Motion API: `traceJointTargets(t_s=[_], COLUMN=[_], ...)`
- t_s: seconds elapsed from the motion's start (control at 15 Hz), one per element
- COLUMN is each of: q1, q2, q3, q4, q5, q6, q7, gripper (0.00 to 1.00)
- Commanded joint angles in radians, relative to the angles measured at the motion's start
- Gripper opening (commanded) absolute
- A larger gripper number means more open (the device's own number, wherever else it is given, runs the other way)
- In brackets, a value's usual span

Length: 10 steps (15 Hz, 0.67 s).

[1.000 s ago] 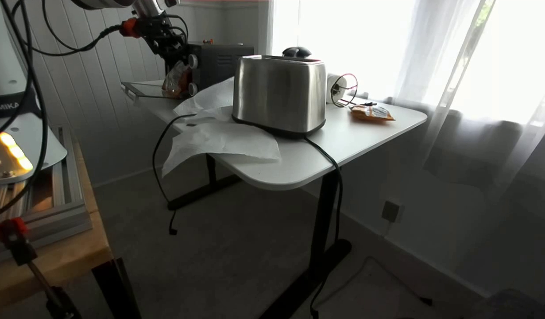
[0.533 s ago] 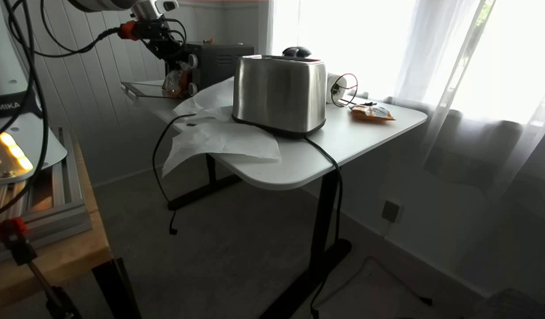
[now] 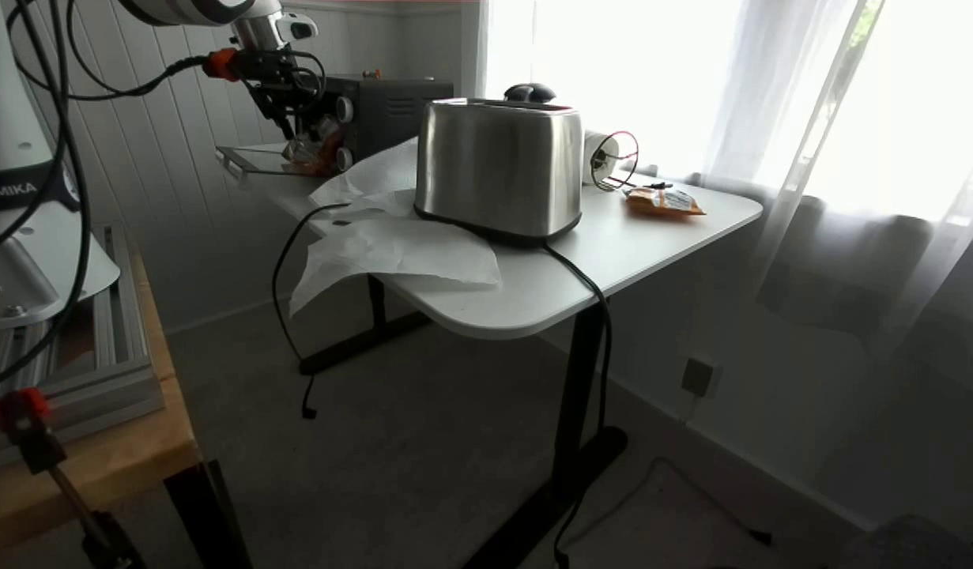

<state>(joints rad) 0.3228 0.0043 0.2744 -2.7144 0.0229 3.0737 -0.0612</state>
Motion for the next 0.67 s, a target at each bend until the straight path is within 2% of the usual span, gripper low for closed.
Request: traceJointTargets(t_s=[0.0,0.07,0.2,0.27,0.33,0.4,0.6], q1=[-0.003,-0.002,-0.001,-0.002,-0.004,-0.004,-0.007], q2=[-0.022,-0.01,0.004,0.009,0.012,0.015,0.019], q3=[-0.001,0.001,0.002,0.002,0.0,0.0,0.0], q4=[0.002,0.01,0.019,0.022,0.024,0.027,0.032], q5=[0.018,0.03,0.05,0.057,0.057,0.06,0.062], q6=[-0.068,-0.076,-0.08,-0.08,-0.081,-0.079,-0.079], q7=[0.005,-0.007,-0.022,-0.027,-0.027,-0.033,-0.041], gripper=[0.91,0.98,0.99,0.69,0.73,0.72,0.51])
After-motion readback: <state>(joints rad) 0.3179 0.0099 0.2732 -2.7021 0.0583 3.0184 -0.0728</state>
